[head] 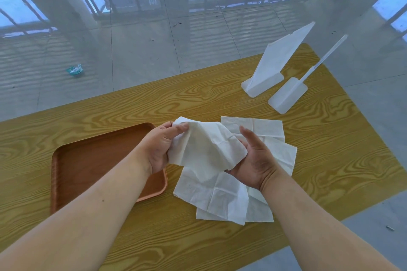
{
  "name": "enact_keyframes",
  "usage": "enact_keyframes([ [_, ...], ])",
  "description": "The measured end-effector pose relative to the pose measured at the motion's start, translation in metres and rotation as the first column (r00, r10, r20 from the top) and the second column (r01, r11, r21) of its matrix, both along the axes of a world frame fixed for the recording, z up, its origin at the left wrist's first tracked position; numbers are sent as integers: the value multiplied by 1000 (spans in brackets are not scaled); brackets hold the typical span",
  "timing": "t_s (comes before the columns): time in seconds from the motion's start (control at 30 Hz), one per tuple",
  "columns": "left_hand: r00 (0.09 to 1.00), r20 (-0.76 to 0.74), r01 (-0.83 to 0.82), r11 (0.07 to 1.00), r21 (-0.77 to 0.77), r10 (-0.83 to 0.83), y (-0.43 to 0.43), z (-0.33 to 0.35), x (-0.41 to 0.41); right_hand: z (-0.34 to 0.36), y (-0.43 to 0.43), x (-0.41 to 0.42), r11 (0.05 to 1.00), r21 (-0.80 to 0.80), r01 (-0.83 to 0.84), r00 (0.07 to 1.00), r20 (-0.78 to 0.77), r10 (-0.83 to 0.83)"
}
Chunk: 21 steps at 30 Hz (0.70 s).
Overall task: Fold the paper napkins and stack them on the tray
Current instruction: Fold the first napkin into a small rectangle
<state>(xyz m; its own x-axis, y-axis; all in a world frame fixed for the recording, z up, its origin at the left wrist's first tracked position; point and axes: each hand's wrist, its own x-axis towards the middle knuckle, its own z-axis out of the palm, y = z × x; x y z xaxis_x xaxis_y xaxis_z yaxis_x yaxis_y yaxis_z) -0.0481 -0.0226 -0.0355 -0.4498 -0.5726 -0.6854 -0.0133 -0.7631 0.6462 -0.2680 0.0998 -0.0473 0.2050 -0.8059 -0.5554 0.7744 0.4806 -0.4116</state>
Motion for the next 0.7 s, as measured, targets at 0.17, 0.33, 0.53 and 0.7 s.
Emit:
enact_keyframes([
  [0.17,994,-33,-102,994,24,103,-5,2,6,-5,-3,14,992,121,37,991,-129,-22],
  [0.33,996,-44,-77,996,54,79,-9,4,15,-3,-7,23,985,169,-46,968,-236,86],
  [0.53,987,158,20,998,-65,-10,-12,3,28,3,-24,4,979,191,75,846,-531,39],
  [0.7,958,272,133,981,-142,-90,-12,2,30,8,-29,-10,980,199,-17,757,-638,143],
])
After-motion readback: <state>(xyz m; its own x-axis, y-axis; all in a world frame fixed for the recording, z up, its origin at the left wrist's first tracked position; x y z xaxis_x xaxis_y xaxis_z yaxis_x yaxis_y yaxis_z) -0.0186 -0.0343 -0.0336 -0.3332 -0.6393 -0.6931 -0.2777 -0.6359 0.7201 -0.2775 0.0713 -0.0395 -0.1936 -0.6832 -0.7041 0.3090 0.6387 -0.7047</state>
